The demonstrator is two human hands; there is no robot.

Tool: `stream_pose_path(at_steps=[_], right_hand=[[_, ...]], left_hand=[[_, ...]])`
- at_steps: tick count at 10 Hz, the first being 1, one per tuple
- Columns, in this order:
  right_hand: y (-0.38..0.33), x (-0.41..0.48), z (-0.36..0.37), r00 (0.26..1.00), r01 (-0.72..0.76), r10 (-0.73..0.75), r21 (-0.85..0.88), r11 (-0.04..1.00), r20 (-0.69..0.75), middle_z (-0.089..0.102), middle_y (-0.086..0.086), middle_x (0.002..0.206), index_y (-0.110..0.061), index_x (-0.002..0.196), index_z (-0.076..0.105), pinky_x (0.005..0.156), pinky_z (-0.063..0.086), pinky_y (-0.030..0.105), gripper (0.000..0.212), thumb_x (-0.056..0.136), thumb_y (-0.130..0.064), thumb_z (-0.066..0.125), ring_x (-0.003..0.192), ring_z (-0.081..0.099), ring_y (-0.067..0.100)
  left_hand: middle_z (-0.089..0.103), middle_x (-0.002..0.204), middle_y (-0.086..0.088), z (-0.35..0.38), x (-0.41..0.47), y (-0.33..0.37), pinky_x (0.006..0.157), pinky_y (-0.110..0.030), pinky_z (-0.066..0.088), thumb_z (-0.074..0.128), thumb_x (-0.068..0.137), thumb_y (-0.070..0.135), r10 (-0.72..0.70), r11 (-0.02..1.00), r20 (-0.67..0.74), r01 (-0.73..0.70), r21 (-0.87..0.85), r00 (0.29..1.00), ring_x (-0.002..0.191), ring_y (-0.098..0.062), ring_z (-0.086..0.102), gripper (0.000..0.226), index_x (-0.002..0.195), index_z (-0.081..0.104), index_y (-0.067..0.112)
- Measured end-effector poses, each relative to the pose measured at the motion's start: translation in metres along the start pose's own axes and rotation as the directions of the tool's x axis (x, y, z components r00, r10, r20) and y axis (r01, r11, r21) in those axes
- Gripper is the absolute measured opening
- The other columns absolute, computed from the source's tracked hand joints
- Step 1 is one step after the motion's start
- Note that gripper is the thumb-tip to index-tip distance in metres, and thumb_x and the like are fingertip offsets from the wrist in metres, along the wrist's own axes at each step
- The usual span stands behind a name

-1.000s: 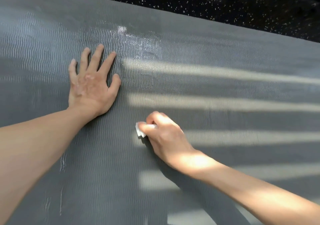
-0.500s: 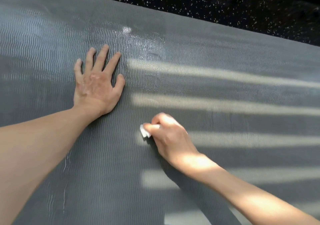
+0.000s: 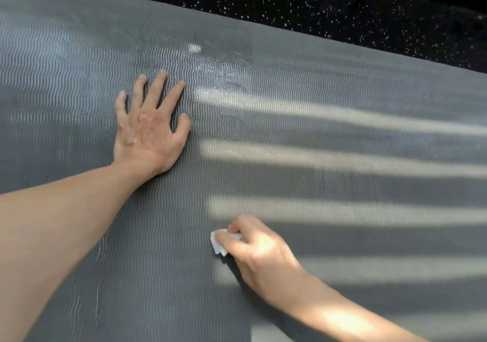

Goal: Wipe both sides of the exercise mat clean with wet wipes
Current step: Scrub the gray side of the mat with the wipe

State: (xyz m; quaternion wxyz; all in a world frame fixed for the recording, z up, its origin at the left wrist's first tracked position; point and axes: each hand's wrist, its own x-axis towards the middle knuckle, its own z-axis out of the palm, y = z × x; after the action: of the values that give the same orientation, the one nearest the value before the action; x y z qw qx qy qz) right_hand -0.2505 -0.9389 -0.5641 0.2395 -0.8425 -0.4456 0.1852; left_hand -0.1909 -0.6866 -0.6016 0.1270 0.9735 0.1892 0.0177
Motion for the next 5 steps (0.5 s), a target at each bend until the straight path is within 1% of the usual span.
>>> stream_pose_path(at_steps=[1,2,3,4,5], right_hand=[[0.017,0.032,-0.014,0.994,-0.02,0.015,-0.053,0.998,-0.104,0.044,0.002,0.086,-0.018,0.095,0.062,0.054,0.035,0.029,0.02,0.083,-0.013,0.047,0.076,0.042,0.018],[0.016,0.027,-0.006,0.992,-0.054,0.046,-0.072,0.996,-0.116,0.04,-0.005,0.087,-0.025,0.097,0.052,0.059,0.04,0.029,0.015,0.089,-0.013,0.047,0.078,0.045,0.018],[-0.008,-0.006,-0.001,1.0,-0.008,0.007,0.017,1.0,0.026,0.04,-0.003,0.084,-0.02,0.094,0.06,0.05,0.041,0.028,0.017,0.085,-0.009,0.051,0.073,0.041,0.014],[0.008,0.016,-0.006,0.999,0.035,-0.037,-0.08,0.996,-0.022,0.043,0.004,0.082,-0.011,0.094,0.064,0.045,0.038,0.031,0.019,0.081,-0.005,0.052,0.072,0.039,0.018],[0.008,0.022,-0.008,0.993,-0.044,0.034,-0.086,0.995,-0.11,0.044,0.004,0.08,-0.01,0.091,0.064,0.045,0.034,0.028,0.028,0.079,-0.006,0.039,0.072,0.037,0.017]], left_hand=[[0.014,0.165,0.001,0.0,0.001,0.0,0.121,-0.051,0.003,0.036,0.1,0.042,0.007,1.0,-0.002,-0.007,-0.01,1.0,0.151,-0.025,0.007,0.056,0.154,0.026,0.031],[0.014,0.165,0.001,0.0,0.0,0.0,0.121,-0.051,0.003,0.036,0.1,0.042,0.001,1.0,-0.004,-0.001,-0.007,1.0,0.151,-0.024,0.007,0.056,0.154,0.026,0.031],[0.014,0.165,0.001,-0.001,0.0,0.0,0.121,-0.051,0.003,0.035,0.1,0.042,0.0,1.0,0.004,0.0,0.002,1.0,0.151,-0.024,0.007,0.056,0.154,0.025,0.031],[0.013,0.165,0.001,0.0,0.0,0.0,0.121,-0.051,0.003,0.034,0.1,0.043,0.01,1.0,0.009,-0.01,0.002,1.0,0.151,-0.024,0.007,0.057,0.154,0.025,0.031],[0.013,0.165,0.001,0.0,0.0,-0.001,0.121,-0.051,0.003,0.034,0.1,0.043,0.002,1.0,0.006,-0.002,0.002,1.0,0.151,-0.024,0.007,0.056,0.154,0.025,0.031]])
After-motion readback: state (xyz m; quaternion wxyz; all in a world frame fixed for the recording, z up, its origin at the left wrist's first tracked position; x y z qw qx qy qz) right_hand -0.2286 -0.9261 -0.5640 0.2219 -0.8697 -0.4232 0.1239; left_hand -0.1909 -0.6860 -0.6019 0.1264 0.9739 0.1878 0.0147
